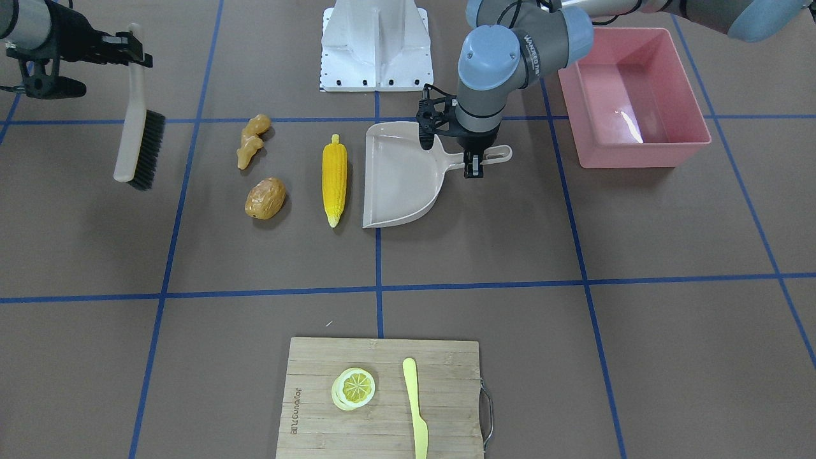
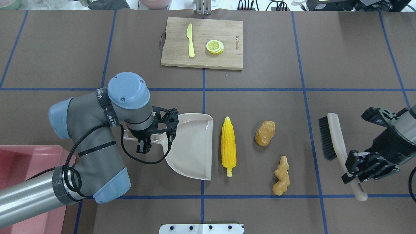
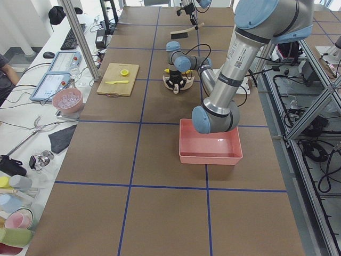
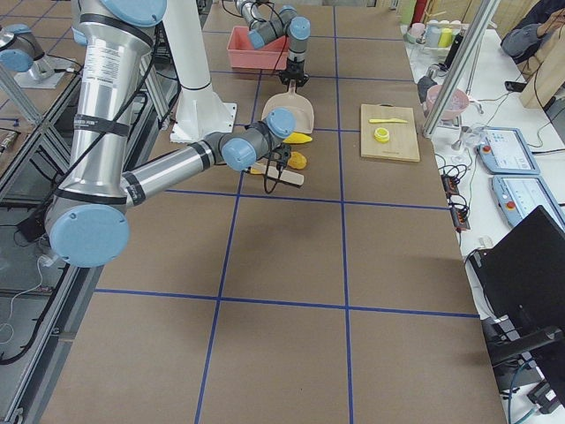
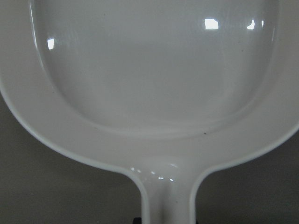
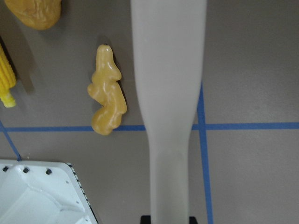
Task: Sweep and dump trash into bin
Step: 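Lower the dustpan beside the corn while right gripper sets brush behind ginger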
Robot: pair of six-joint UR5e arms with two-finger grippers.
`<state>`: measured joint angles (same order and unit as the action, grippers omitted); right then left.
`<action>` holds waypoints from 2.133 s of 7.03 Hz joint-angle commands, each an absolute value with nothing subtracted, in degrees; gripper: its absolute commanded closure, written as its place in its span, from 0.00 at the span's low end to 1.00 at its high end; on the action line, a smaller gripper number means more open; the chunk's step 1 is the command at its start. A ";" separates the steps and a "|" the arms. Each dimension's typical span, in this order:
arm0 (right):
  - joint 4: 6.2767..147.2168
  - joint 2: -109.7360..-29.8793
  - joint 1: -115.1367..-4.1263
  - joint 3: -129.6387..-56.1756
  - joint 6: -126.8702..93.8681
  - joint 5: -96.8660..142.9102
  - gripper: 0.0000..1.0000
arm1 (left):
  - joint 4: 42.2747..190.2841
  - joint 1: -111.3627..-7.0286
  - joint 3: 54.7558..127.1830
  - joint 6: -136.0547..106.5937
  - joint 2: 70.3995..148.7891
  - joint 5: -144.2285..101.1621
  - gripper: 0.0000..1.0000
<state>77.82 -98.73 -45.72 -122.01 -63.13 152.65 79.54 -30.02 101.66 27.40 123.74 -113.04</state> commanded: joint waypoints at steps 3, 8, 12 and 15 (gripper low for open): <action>39.80 -93.17 -36.77 -106.80 -102.13 143.74 1.00 | 79.54 -29.88 99.76 27.42 125.33 -113.29 1.00; 38.85 -97.36 -22.29 -118.36 -108.20 123.98 1.00 | 80.07 -29.88 99.32 27.42 125.25 -113.12 1.00; 38.50 -105.89 -18.02 -122.61 -97.25 122.17 1.00 | 80.33 -29.79 99.23 27.16 125.24 -113.03 1.00; 37.27 -107.31 -10.23 -122.35 -95.88 118.50 1.00 | 80.33 -29.88 99.05 27.07 125.24 -113.03 1.00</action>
